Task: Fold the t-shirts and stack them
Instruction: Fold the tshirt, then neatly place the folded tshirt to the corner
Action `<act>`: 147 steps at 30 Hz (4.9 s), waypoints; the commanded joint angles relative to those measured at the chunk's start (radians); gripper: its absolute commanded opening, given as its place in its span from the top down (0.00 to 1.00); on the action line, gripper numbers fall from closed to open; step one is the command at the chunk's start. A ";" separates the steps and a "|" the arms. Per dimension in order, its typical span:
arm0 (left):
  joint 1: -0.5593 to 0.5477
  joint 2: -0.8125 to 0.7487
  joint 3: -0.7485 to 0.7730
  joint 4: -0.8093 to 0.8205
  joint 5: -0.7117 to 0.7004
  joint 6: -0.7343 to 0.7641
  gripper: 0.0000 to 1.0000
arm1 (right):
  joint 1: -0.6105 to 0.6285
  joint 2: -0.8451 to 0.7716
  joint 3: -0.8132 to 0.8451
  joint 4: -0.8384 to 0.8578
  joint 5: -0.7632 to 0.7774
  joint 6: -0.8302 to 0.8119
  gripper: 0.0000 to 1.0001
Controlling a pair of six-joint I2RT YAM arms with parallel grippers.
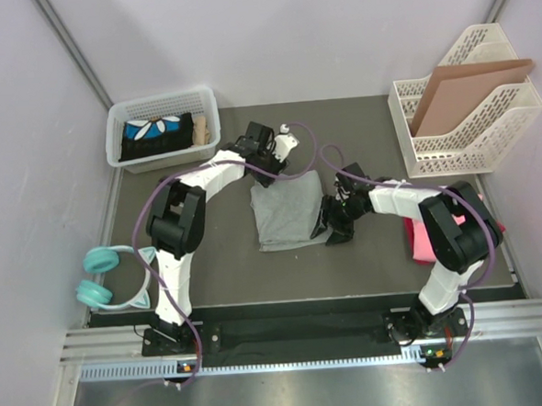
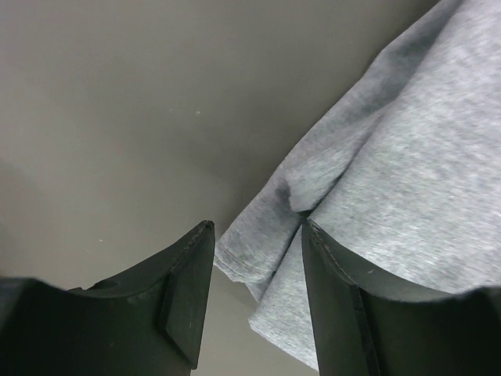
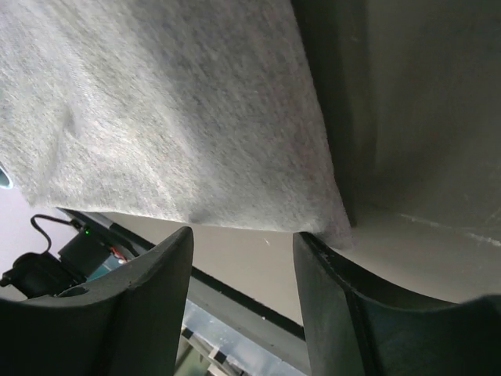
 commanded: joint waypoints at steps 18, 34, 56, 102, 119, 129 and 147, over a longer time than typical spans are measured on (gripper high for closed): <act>0.027 -0.160 -0.242 -0.046 0.027 0.031 0.47 | -0.179 0.235 0.300 -0.179 0.130 -0.184 0.60; -0.034 -0.435 -0.466 -0.105 0.130 -0.001 0.48 | -0.214 0.541 0.797 -0.342 0.067 -0.199 0.54; -0.200 -0.375 -0.526 -0.108 0.322 -0.121 0.48 | -0.094 0.847 1.260 -0.449 -0.067 -0.182 0.52; 0.042 -0.174 -0.180 -0.148 0.210 -0.092 0.49 | -0.068 0.155 0.121 0.155 0.005 -0.043 0.00; 0.041 -0.220 -0.270 -0.158 0.187 -0.075 0.48 | 0.051 0.221 0.061 0.285 0.021 0.063 0.33; 0.042 -0.332 -0.309 -0.183 0.184 -0.081 0.48 | 0.045 0.284 0.183 0.281 0.012 0.058 0.57; 0.249 -0.858 -0.443 -0.376 0.046 0.078 0.45 | -0.031 -0.055 0.245 -0.069 0.148 -0.115 1.00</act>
